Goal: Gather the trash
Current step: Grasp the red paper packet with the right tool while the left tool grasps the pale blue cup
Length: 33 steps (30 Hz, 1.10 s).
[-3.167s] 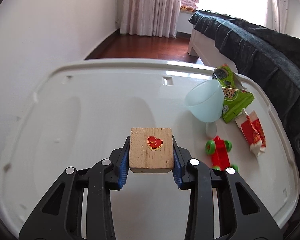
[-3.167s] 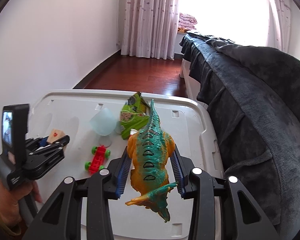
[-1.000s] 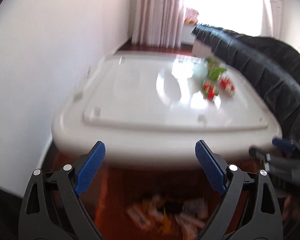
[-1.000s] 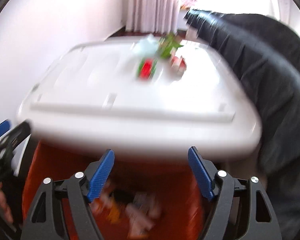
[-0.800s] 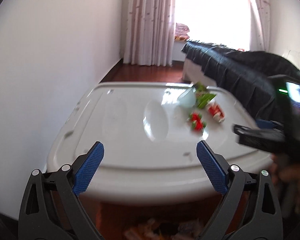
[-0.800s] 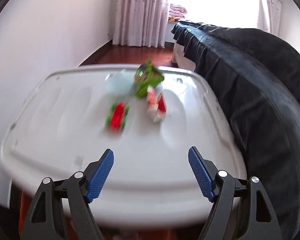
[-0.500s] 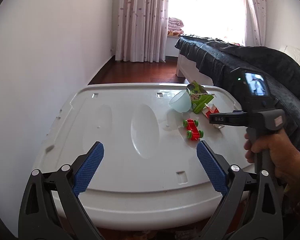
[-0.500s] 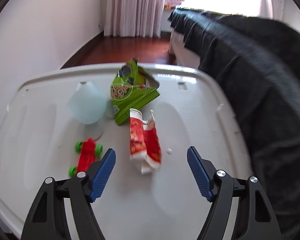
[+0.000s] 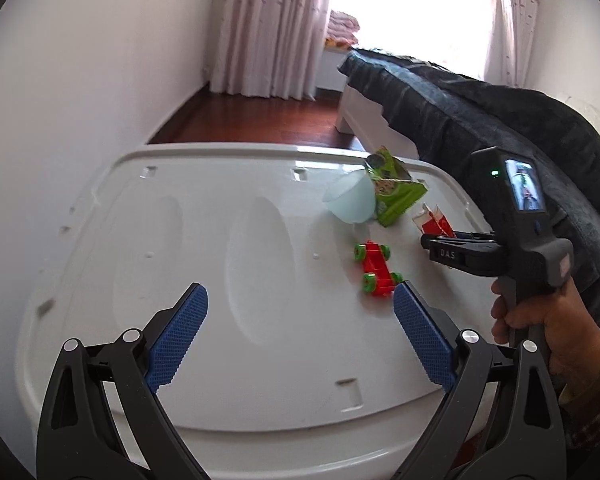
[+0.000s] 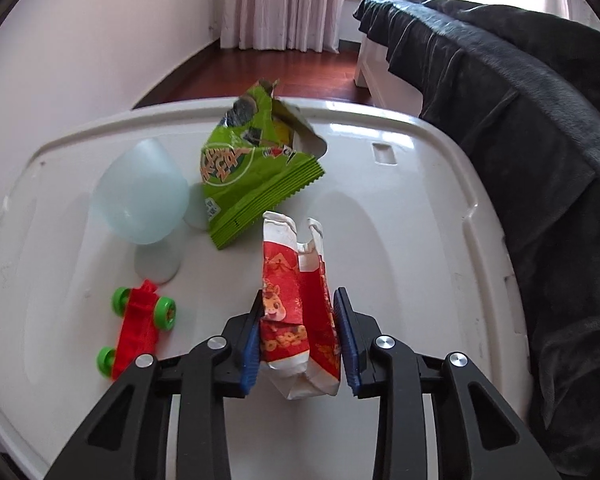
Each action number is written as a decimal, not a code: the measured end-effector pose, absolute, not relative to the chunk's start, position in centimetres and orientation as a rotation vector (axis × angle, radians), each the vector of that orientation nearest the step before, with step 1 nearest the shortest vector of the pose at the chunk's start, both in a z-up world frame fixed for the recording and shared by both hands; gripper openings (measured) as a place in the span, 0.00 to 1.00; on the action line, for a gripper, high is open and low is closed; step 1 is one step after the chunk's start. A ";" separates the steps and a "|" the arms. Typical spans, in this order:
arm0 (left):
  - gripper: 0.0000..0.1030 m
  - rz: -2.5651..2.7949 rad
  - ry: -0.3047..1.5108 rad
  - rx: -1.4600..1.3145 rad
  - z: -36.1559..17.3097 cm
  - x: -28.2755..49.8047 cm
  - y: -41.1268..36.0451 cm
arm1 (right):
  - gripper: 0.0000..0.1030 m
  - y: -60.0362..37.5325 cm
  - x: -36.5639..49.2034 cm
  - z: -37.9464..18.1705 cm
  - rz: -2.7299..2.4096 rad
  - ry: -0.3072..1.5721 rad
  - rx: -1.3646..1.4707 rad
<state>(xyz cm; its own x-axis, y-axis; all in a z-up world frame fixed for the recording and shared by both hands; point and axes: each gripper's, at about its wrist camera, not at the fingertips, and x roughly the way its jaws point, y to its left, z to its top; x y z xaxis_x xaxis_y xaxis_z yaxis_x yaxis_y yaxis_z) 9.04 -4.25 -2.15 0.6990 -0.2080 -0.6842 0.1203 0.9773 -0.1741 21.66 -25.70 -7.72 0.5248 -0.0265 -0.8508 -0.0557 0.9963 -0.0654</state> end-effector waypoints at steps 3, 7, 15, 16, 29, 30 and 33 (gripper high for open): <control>0.89 -0.276 0.797 -0.131 -2.7 11.4 -5.0 | 0.32 -26.5 20.2 -6.1 0.034 0.995 -0.089; 0.89 -0.394 0.774 -0.134 -2.7 15.0 -6.1 | 0.33 -27.4 18.5 -4.2 0.058 0.970 -0.096; 0.89 -0.518 0.756 0.032 -3.6 20.6 -9.6 | 0.34 -28.3 17.7 -2.1 0.093 0.925 -0.050; 0.89 -0.514 0.766 0.038 -3.9 21.4 -9.9 | 0.34 -28.3 17.7 -1.9 0.094 0.918 -0.053; 0.62 -0.478 0.869 0.075 -7.3 25.5 -12.0 | 0.35 -28.3 18.0 -2.1 0.103 0.921 -0.047; 0.46 -0.470 0.894 0.077 -7.7 25.8 -12.1 | 0.35 -28.3 18.0 -2.1 0.104 0.921 -0.048; 0.19 -0.474 0.901 0.040 -7.9 25.9 -11.7 | 0.35 -28.2 17.9 -2.0 0.108 0.917 -0.050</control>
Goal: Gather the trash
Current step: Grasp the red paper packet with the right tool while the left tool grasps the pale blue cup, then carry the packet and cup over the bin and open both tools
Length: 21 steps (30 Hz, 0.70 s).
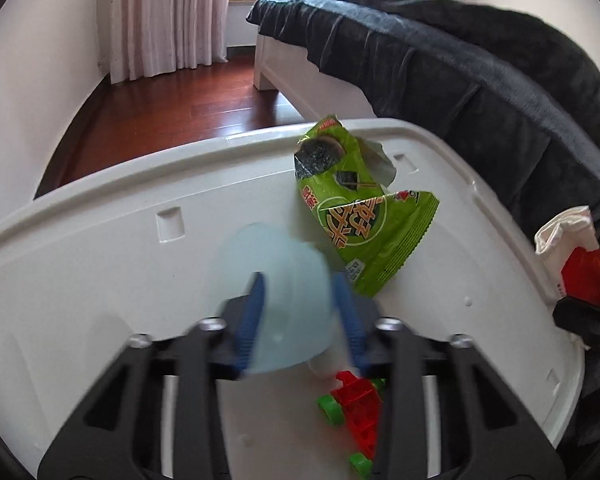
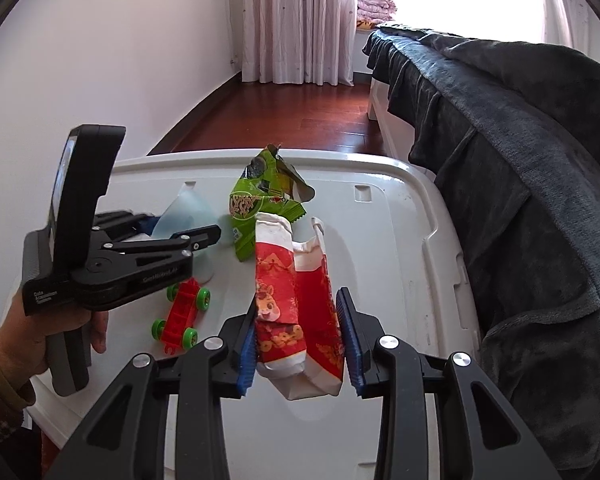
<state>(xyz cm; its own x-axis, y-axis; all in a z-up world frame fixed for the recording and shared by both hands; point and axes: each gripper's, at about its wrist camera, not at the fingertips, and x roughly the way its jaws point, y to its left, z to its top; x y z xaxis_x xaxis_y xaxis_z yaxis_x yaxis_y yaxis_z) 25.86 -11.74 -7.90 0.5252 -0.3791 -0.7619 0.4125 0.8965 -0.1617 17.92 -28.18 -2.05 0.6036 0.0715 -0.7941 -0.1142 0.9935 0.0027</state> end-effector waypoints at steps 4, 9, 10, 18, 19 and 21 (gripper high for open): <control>0.14 -0.448 0.874 0.025 -7.6 25.0 -11.3 | 0.35 -28.2 17.8 -1.9 0.107 0.910 -0.047; 0.14 -0.432 0.856 -0.038 -7.0 23.9 -9.7 | 0.35 -28.1 17.7 -1.7 0.103 0.900 -0.056; 0.14 -0.424 0.850 -0.040 -6.8 23.6 -9.5 | 0.35 -28.1 17.7 -1.8 0.103 0.899 -0.057; 0.14 -0.325 0.813 -0.051 -4.0 19.7 -6.2 | 0.35 -26.9 16.8 -1.2 0.116 0.884 -0.066; 0.14 -0.308 0.808 -0.049 -3.4 18.8 -5.6 | 0.35 -26.5 16.5 -1.0 0.120 0.881 -0.067; 0.14 -0.277 0.796 -0.043 -2.5 17.0 -4.4 | 0.35 -25.6 15.5 -0.4 0.133 0.872 -0.064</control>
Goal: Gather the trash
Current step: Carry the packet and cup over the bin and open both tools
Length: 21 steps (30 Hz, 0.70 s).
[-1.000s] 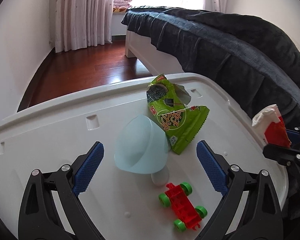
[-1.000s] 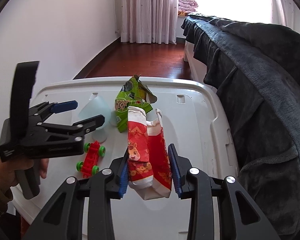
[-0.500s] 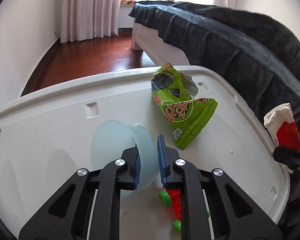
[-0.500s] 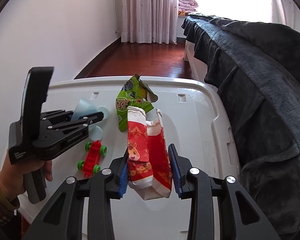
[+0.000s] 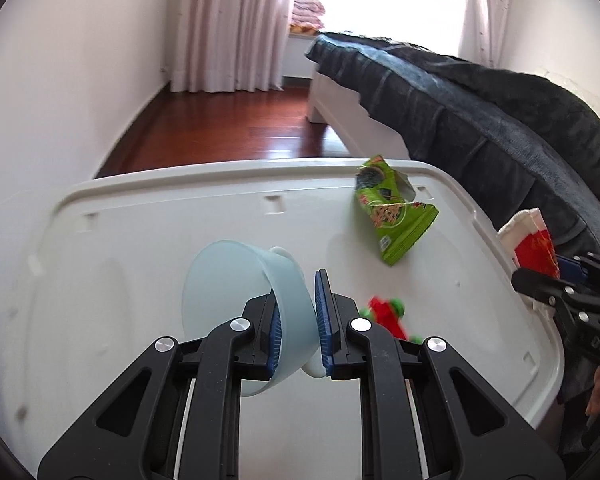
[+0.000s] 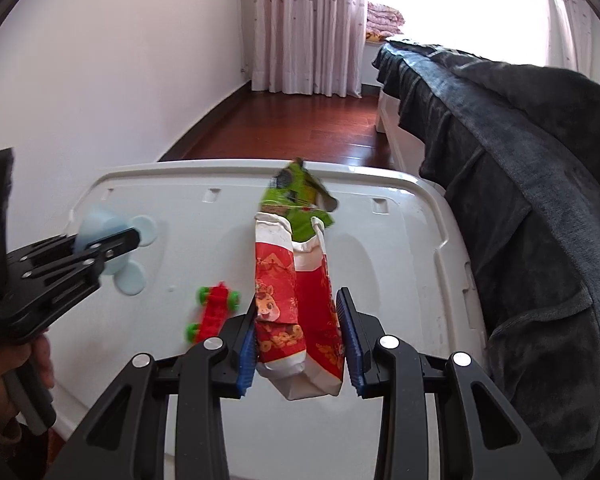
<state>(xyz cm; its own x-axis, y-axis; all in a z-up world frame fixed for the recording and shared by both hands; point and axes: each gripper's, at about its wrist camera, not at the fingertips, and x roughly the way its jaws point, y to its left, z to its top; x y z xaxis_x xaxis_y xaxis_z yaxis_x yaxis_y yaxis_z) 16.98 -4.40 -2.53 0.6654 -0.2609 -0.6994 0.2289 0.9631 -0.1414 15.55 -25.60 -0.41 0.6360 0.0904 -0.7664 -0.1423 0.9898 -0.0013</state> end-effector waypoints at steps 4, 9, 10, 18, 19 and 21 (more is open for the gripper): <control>0.14 -0.215 0.777 -0.030 -0.6 12.0 -2.2 | 0.35 -23.9 12.6 0.6 0.161 0.862 -0.049; 0.14 -0.184 0.774 -0.026 0.2 5.3 -0.6 | 0.35 -21.5 6.3 1.2 0.198 0.856 -0.043; 0.14 -0.180 0.774 -0.037 0.1 3.7 -0.4 | 0.35 -21.0 5.0 1.1 0.205 0.858 -0.045; 0.14 -0.169 0.848 -0.082 -3.0 -5.2 0.1 | 0.35 -17.3 -6.0 -3.2 0.266 0.970 -0.055; 0.14 -0.167 0.863 -0.085 -3.6 -6.0 0.1 | 0.35 -16.9 -6.8 -4.1 0.269 0.990 -0.063; 0.14 -0.163 0.894 -0.097 -4.9 -7.3 0.1 | 0.35 -16.1 -8.6 -6.0 0.263 1.030 -0.086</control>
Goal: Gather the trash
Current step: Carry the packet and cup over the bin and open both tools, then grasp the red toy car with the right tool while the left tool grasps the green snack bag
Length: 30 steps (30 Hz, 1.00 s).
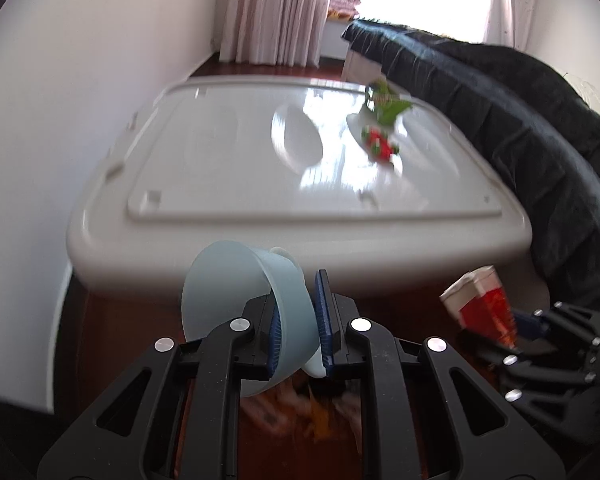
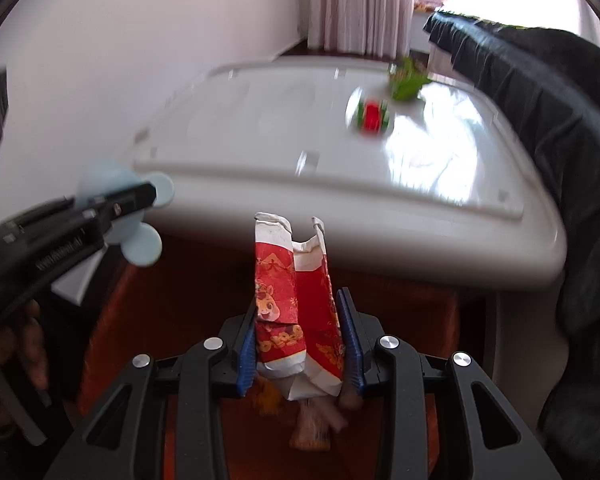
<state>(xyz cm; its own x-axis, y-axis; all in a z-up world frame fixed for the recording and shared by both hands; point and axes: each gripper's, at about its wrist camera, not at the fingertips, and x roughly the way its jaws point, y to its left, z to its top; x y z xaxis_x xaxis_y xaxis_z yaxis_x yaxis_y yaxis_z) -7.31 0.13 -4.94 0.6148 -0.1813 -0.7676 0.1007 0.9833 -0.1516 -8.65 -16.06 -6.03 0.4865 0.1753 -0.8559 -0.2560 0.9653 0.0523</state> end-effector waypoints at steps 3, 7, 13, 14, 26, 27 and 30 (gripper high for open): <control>0.14 -0.153 0.934 -0.107 -6.4 -8.4 0.2 | 0.35 -15.7 -9.8 -8.1 0.261 1.088 -0.069; 0.14 -0.132 0.966 -0.099 -8.0 -9.5 0.3 | 0.35 -15.4 -10.6 -9.7 0.230 1.116 -0.105; 0.56 -0.084 0.952 -0.141 -7.8 -10.2 1.1 | 0.53 -15.6 -11.3 -10.4 0.192 1.118 -0.112; 0.63 -0.060 0.936 -0.149 -7.6 -10.4 1.3 | 0.59 -15.7 -11.4 -10.3 0.187 1.116 -0.105; 0.87 0.028 0.876 -0.063 -5.6 -10.4 0.4 | 0.90 -17.5 -12.2 -5.3 0.075 0.841 -0.061; 0.87 0.025 0.866 -0.060 -5.4 -10.5 0.3 | 0.92 -17.6 -12.3 -4.9 0.066 0.821 -0.072; 0.87 0.016 0.854 -0.047 -4.9 -10.4 -0.1 | 0.93 -17.8 -12.3 -4.3 0.046 0.784 -0.099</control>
